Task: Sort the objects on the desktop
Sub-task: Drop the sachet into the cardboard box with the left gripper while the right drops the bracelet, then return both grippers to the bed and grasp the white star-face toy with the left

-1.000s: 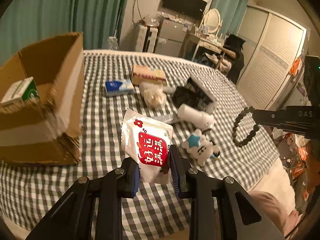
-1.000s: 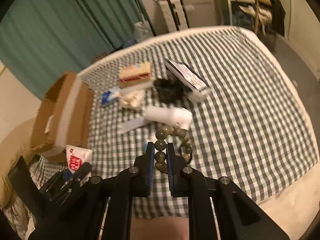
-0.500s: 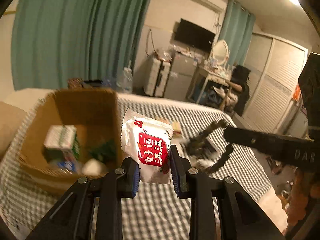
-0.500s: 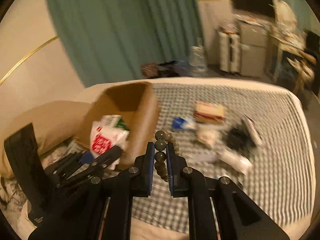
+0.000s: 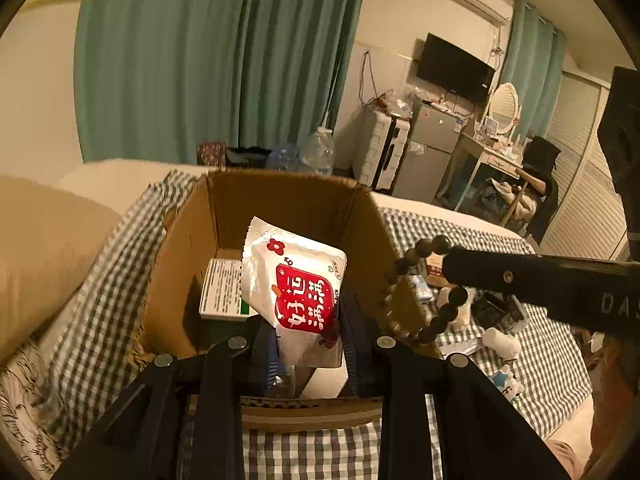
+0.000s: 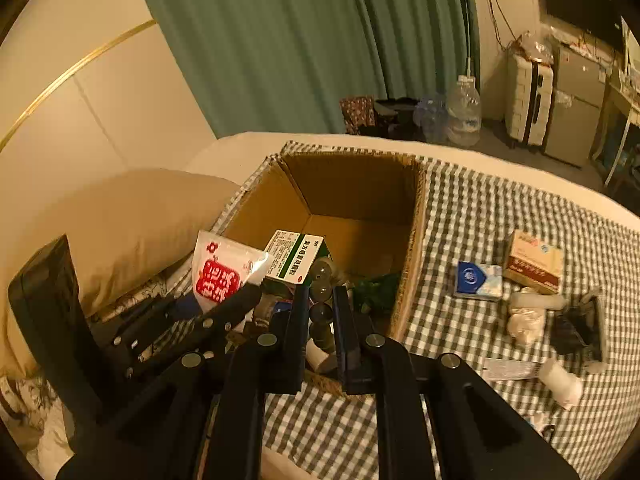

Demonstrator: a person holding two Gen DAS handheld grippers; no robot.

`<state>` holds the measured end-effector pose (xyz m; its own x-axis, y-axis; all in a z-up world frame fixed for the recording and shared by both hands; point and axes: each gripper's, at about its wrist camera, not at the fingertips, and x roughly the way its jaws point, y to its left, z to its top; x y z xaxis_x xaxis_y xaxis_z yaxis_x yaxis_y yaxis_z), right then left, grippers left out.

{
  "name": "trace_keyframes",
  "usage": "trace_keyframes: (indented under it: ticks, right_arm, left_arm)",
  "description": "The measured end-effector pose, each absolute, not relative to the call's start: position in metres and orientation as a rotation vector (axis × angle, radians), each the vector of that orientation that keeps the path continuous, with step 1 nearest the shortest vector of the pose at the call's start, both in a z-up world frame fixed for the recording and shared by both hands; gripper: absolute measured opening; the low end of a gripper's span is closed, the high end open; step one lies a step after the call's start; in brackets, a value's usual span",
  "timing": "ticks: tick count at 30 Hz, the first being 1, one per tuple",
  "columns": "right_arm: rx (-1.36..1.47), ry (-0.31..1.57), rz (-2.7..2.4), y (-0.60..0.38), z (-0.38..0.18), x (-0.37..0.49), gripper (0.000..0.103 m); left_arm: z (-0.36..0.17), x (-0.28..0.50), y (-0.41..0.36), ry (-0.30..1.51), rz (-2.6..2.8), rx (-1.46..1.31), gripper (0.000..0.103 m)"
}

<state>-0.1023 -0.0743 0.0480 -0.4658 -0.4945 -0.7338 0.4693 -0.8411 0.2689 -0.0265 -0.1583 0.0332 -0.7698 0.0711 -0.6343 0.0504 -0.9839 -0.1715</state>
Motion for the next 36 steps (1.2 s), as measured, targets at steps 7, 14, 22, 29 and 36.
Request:
trace_keyframes:
  ticks: [7, 14, 22, 29, 36]
  right_arm:
    - [1.11, -0.05, -2.45, -0.038, 0.046, -0.103, 0.036]
    - [1.135, -0.061, -2.648, 0.064, 0.038, -0.072, 0.036]
    - [1.316, -0.184, -2.756, 0.176, 0.003, -0.039, 0.036]
    - [1.472, -0.265, -2.709, 0.215, -0.041, -0.035, 0.036]
    - [1.534, -0.374, -2.7, 0.236, -0.077, -0.038, 0.036]
  left_arm:
    - [0.01, -0.03, -0.166, -0.362, 2.914, -1.159, 0.092]
    - [0.006, -0.01, -0.144, -0.435, 2.888, -1.173, 0.092]
    - [0.001, 0.01, -0.074, -0.454, 2.798, -1.148, 0.093]
    - [-0.02, 0.01, 0.014, -0.319, 2.662, -1.191, 0.096]
    - [-0.052, -0.007, 0.08, -0.234, 2.541, -1.292, 0.096]
